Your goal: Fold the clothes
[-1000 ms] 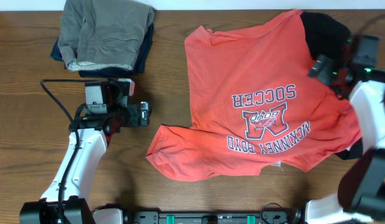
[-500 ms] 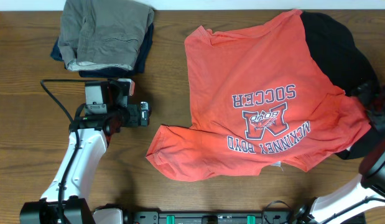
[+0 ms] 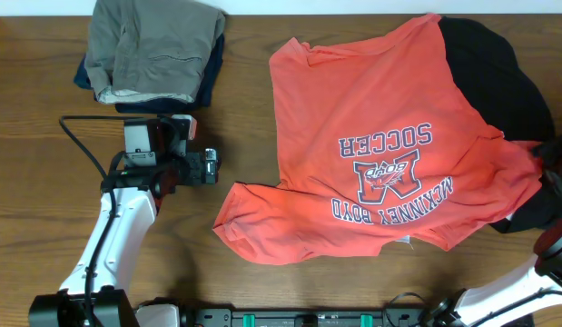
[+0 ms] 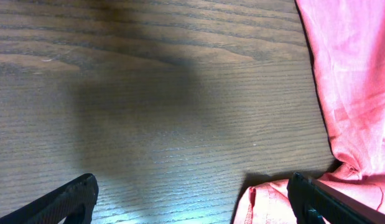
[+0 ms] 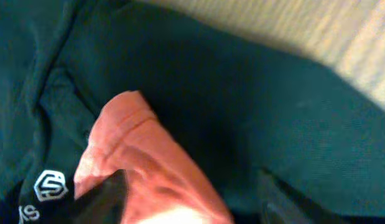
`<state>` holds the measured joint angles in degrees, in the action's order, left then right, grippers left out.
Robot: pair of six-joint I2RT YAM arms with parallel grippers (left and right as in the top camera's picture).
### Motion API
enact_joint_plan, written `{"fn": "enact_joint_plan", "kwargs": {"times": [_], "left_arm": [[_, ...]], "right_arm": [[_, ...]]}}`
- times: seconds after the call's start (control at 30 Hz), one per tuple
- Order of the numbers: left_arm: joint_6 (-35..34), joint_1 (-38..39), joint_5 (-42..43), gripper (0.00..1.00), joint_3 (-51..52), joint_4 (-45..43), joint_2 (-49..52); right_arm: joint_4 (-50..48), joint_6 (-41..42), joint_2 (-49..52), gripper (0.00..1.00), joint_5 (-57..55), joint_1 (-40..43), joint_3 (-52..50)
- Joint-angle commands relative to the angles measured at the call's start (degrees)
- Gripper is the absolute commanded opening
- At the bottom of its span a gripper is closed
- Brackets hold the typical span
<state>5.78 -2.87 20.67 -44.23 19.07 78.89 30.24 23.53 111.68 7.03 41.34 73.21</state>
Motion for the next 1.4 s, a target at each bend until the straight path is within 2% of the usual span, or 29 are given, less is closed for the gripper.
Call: {"fn": "enact_joint_plan", "kwargs": {"times": [0.0,0.27,0.3,0.5,0.7,0.97,1.07,1.13,1.27,1.3,1.33,1.37], "left_arm": [[-0.52,0.11,0.35,0.98,-1.01,0.07,0.09],[-0.55,0.11,0.35,0.98,-1.01,0.02,0.09],[-0.52,0.11,0.35,0.98,-1.01,0.02,0.09],[-0.55,0.11,0.35,0.98,-1.01,-0.28,0.09],[-0.52,0.11,0.35,0.98,-1.01,-0.39,0.09],[-0.52,0.11,0.35,0.98,-1.01,-0.37,0.09],[-0.52,0.11,0.35,0.98,-1.01,-0.35,0.09],[-0.52,0.11,0.35,0.98,-1.01,-0.35,0.09],[-0.52,0.11,0.35,0.98,-1.01,-0.35,0.09],[-0.52,0.11,0.35,0.98,-1.01,-0.35,0.09],[-0.52,0.11,0.35,0.98,-1.01,-0.35,0.09],[-0.52,0.11,0.35,0.98,-1.01,-0.35,0.09]], "right_arm": [[-0.68,-1.55,2.01,0.5,1.36,-2.08,-1.66],[-2.71,-3.87,2.84,0.02,1.53,-2.69,-2.34],[-2.75,-3.87,2.69,0.01,1.95,-2.69,-2.34],[-2.73,-3.89,-0.33,0.01,6.49,-2.75,-2.1],[-1.22,-5.27,-8.55,0.01,9.97,-3.78,-2.01],[1.33,-6.1,-16.55,0.02,7.72,-9.79,-2.01],[1.49,-6.01,-16.31,0.06,6.62,-11.74,-2.01],[1.73,-6.03,-16.09,0.14,5.29,-12.63,-2.01],[2.47,-6.08,-15.98,0.17,4.33,-12.98,-2.01],[2.6,-6.05,-15.98,0.17,4.35,-12.98,-2.01],[2.78,-6.1,-15.98,0.13,4.35,-12.98,-2.01],[2.99,-6.19,-15.98,0.01,4.35,-12.98,-2.01]]}}
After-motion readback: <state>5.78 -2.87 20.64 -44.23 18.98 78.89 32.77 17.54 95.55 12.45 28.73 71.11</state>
